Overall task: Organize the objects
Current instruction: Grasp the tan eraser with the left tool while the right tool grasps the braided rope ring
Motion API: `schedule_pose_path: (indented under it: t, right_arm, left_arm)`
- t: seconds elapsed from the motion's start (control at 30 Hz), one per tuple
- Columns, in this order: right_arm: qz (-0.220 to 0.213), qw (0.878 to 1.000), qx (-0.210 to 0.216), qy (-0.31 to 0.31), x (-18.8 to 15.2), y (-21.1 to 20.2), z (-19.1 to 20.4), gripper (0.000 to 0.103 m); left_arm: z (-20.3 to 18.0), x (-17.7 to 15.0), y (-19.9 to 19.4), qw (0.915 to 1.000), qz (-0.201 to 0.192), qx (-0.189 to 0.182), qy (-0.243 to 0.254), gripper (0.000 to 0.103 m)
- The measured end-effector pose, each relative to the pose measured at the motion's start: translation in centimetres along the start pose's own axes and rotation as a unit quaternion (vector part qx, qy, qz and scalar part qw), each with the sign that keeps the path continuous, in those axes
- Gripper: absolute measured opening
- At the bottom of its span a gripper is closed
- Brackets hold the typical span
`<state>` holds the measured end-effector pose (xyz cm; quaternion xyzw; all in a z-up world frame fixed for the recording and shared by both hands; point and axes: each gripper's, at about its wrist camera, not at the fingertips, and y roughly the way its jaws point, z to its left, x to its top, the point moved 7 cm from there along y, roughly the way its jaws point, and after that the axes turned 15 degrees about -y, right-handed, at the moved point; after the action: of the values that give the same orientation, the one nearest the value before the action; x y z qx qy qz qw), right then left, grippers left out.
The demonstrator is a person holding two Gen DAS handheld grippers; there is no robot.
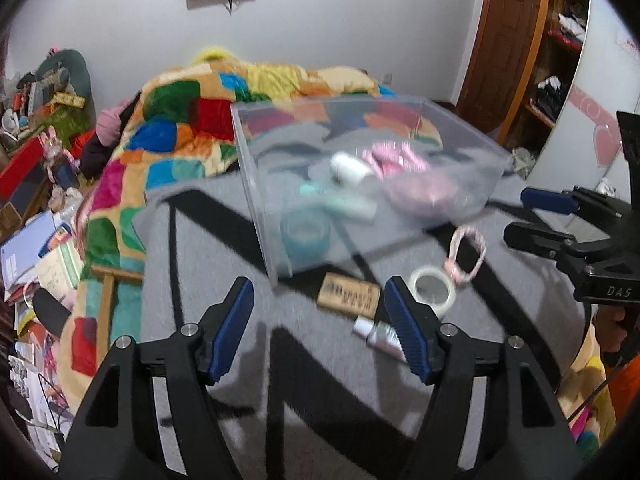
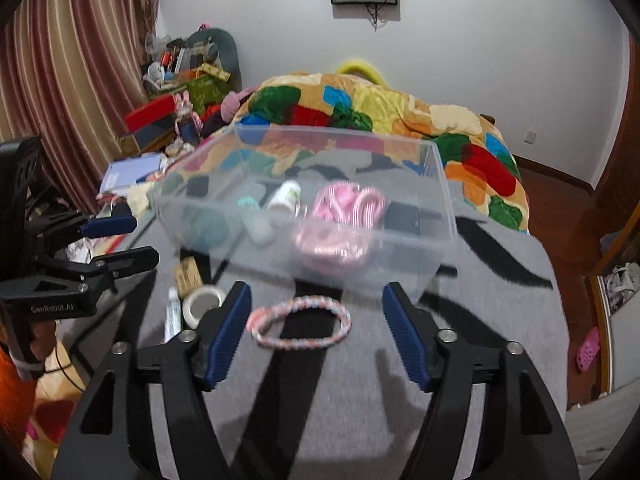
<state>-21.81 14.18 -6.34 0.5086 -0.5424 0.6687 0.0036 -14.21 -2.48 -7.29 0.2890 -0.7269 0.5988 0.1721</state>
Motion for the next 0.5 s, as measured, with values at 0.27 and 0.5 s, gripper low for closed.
schedule_pose_path:
  t: [0.27,0.5]
  right_arm:
    - [0.060,0.998,-0.018,0.004,-2.0,4.3,-1.6,0.061]
    - [0.088,0.996,0.001,0.003,-2.6,6.5,-1.9,0.038]
  left_arm:
    - [-0.2,-1.3,2.6,0.9988,0.048,-0.009,0.002,0.070]
    - [-1.2,-1.5,3.9,0.9983,0.054,0.000,0.023,0.070]
